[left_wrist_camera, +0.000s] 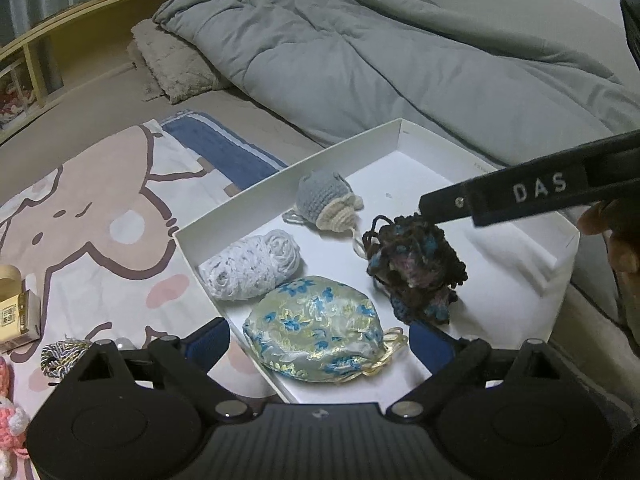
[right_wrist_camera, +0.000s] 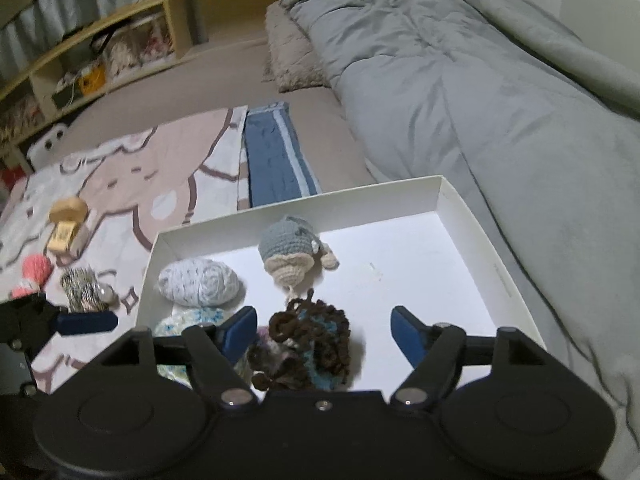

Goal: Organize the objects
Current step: 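Open both tools to release the pouches in the tray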

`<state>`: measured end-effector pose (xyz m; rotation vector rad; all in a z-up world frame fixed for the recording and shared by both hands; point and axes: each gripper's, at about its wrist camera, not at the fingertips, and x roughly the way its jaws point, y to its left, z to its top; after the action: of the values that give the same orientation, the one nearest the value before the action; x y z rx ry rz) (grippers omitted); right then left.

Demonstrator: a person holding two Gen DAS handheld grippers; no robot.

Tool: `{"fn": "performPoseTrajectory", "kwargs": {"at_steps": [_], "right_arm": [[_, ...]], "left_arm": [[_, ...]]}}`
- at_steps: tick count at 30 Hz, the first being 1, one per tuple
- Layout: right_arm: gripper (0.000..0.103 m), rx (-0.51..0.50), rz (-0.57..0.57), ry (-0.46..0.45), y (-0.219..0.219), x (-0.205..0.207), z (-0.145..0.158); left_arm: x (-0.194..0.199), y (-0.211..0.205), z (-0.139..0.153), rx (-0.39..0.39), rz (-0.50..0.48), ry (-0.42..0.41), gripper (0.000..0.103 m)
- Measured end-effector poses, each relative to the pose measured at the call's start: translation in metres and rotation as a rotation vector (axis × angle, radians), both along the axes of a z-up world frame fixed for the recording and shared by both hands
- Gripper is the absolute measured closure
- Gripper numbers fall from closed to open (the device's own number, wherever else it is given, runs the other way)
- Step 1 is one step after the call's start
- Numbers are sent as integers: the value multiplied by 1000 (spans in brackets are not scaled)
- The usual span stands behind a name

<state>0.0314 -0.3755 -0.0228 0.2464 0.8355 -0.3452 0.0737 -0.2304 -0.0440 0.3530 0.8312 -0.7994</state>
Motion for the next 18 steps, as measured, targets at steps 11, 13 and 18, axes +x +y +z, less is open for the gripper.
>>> {"fn": "performPoseTrajectory", "kwargs": {"at_steps": [11, 13, 18], "right_arm": [[17, -2, -32, -39, 4, -23, 12], [15, -9, -43, -45, 5, -27, 15], [14, 3, -61, -62, 6, -39, 23]], "left_arm": [[-10, 15, 16, -12, 17, -15, 7], [-12, 18, 21, -20, 24, -18, 7], [-19, 28, 34, -37, 44, -34, 5]]}}
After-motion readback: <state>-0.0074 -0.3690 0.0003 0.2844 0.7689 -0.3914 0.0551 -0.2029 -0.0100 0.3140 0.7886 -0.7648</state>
